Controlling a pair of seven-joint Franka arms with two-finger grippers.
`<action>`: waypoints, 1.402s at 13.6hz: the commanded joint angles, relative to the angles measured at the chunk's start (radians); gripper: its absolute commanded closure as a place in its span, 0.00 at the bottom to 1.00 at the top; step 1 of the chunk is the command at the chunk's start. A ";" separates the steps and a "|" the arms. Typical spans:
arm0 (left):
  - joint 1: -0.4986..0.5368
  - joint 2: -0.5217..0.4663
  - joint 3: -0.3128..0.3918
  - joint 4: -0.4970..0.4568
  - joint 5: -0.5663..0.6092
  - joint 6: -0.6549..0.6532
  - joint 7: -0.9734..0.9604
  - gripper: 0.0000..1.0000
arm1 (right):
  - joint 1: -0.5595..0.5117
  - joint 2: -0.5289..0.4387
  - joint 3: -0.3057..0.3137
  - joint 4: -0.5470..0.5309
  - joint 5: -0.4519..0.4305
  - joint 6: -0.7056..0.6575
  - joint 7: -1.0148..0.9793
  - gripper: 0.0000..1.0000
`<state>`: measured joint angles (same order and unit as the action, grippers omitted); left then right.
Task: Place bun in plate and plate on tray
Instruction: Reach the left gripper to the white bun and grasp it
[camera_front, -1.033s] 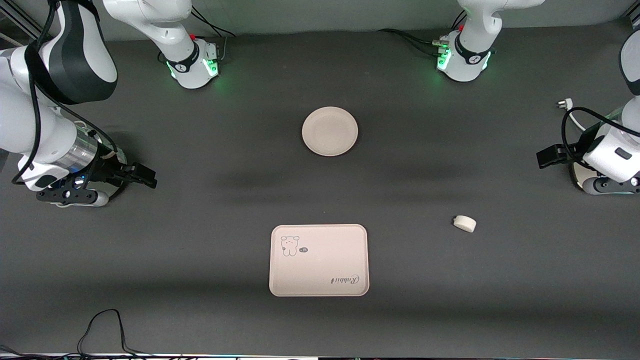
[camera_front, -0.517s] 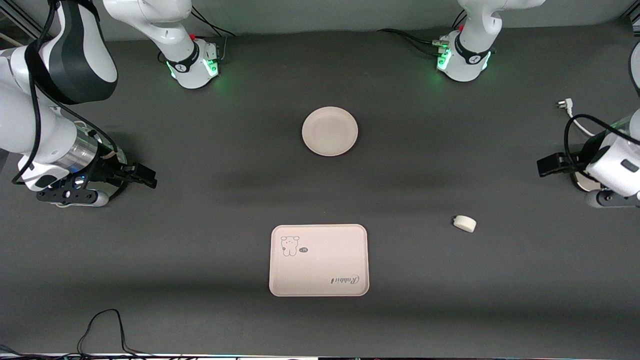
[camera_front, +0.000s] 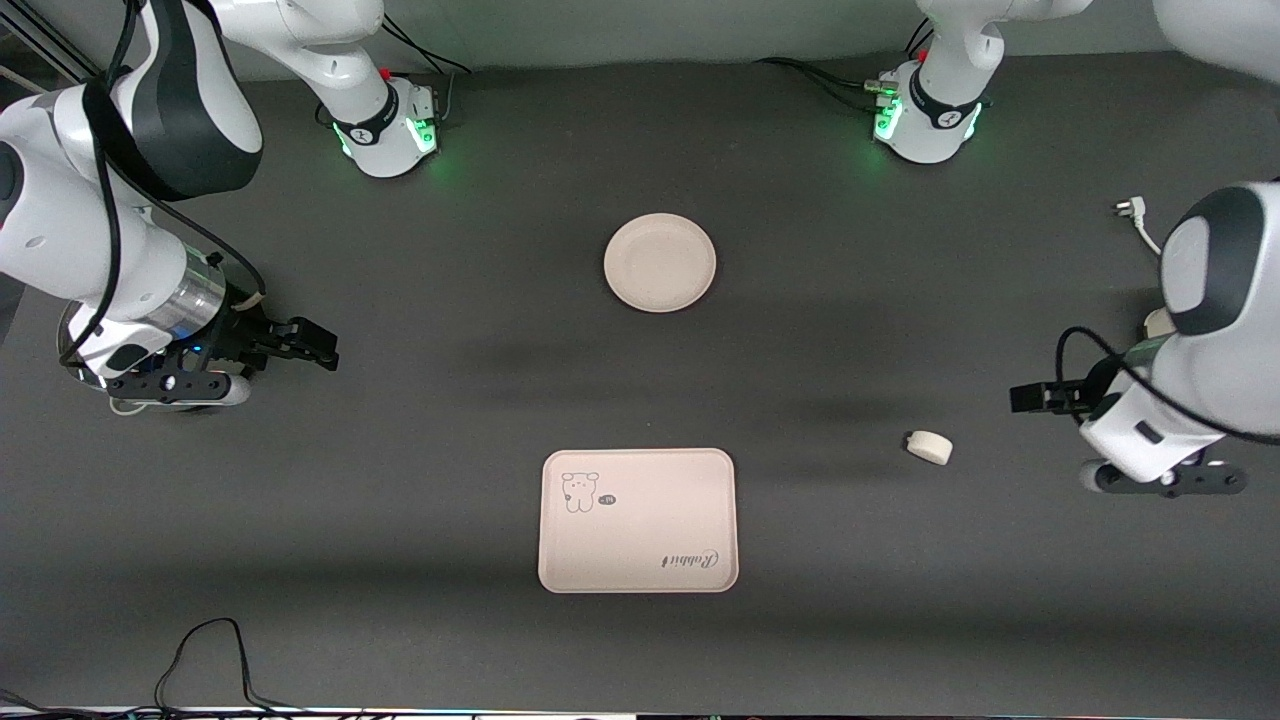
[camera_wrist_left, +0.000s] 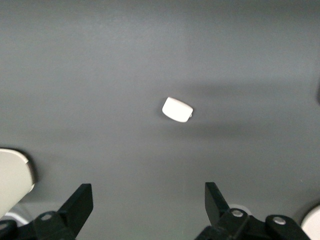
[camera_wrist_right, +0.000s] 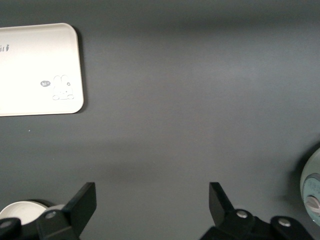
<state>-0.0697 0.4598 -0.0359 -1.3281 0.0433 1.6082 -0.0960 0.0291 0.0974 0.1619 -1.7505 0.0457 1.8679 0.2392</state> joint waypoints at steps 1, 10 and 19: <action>-0.010 -0.035 0.008 -0.192 -0.013 0.169 -0.005 0.00 | 0.102 0.022 -0.005 -0.030 0.010 0.103 0.133 0.00; -0.027 -0.013 -0.006 -0.600 -0.077 0.821 0.012 0.00 | 0.264 0.104 -0.005 -0.145 0.008 0.281 0.201 0.00; -0.010 0.085 -0.022 -0.749 -0.077 1.213 0.149 0.02 | 0.288 0.102 -0.007 -0.195 0.008 0.349 0.199 0.00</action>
<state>-0.0806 0.5404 -0.0593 -2.0447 -0.0171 2.7642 -0.0002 0.3076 0.2205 0.1640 -1.9225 0.0482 2.1942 0.4321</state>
